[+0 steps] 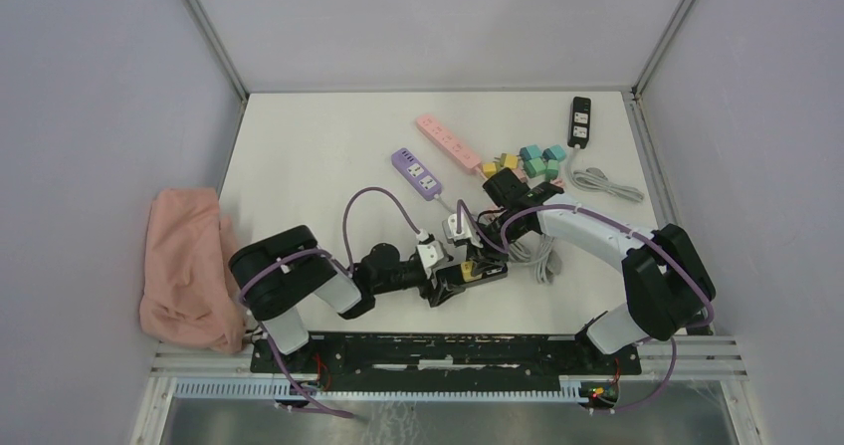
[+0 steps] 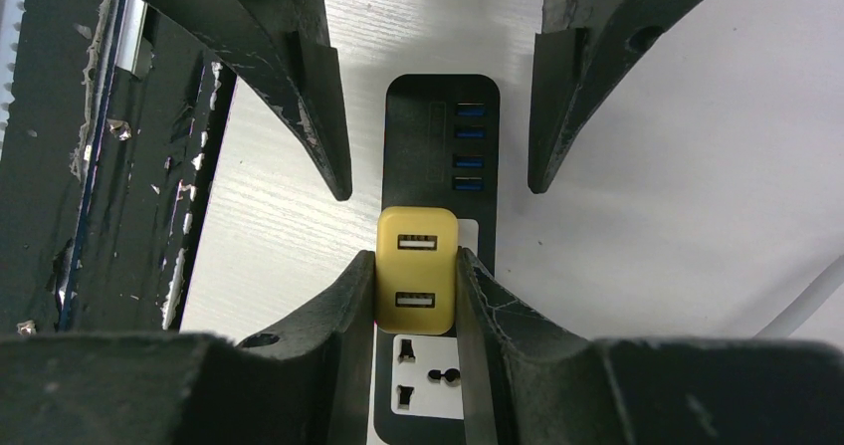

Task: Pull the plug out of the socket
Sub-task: Remove the plug from the socket.

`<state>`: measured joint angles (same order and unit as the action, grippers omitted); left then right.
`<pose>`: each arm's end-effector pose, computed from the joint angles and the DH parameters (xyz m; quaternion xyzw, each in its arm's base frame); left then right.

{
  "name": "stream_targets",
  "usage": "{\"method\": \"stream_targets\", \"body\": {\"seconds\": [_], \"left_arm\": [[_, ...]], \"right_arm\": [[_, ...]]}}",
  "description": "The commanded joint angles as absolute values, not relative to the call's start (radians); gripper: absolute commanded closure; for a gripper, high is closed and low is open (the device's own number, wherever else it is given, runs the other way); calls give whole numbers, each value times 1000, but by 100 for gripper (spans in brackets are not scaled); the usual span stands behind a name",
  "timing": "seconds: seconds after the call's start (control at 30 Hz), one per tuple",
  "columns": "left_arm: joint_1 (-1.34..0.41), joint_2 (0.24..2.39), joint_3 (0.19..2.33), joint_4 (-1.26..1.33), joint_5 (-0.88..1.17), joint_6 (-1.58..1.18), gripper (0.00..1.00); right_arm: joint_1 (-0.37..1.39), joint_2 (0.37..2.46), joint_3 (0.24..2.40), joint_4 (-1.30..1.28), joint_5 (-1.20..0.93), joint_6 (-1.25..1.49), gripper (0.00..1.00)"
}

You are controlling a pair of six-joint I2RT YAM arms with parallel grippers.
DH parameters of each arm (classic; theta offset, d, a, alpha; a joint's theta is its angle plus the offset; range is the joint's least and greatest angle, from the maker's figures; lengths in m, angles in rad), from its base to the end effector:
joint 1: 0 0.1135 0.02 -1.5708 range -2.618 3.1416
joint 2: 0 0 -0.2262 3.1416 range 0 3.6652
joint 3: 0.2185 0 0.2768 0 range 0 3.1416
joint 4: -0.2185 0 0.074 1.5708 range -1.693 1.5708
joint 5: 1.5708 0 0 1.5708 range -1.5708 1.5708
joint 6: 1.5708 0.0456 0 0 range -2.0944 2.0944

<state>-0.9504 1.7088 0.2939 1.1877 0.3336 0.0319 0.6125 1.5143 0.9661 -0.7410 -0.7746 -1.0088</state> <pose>0.1427 -0.2255 0.0536 0.4552 0.6319 -0.3886 0.4926 0.2261 0.1978 0.1473 -0.7009 0.5933 0.3411 0.2010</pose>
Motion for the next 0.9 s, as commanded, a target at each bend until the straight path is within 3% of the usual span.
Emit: {"method": "stream_targets", "body": {"seconds": [0.0,0.33,0.67,0.87], "left_arm": [[-955,1740,301,1328,319,0,16],[-957,1807,319,1337,337,15,23],[-958,1825,355,1273,354,21,81],[-958,1829,360,1262,355,23,95]], "right_arm": [[610,1517,971,-718,-787,-1002,100],[608,1519,973,-720,-787,-1001,100],[611,1520,980,-672,-827,-917,100],[598,1525,995,-578,-790,-775,100]]}}
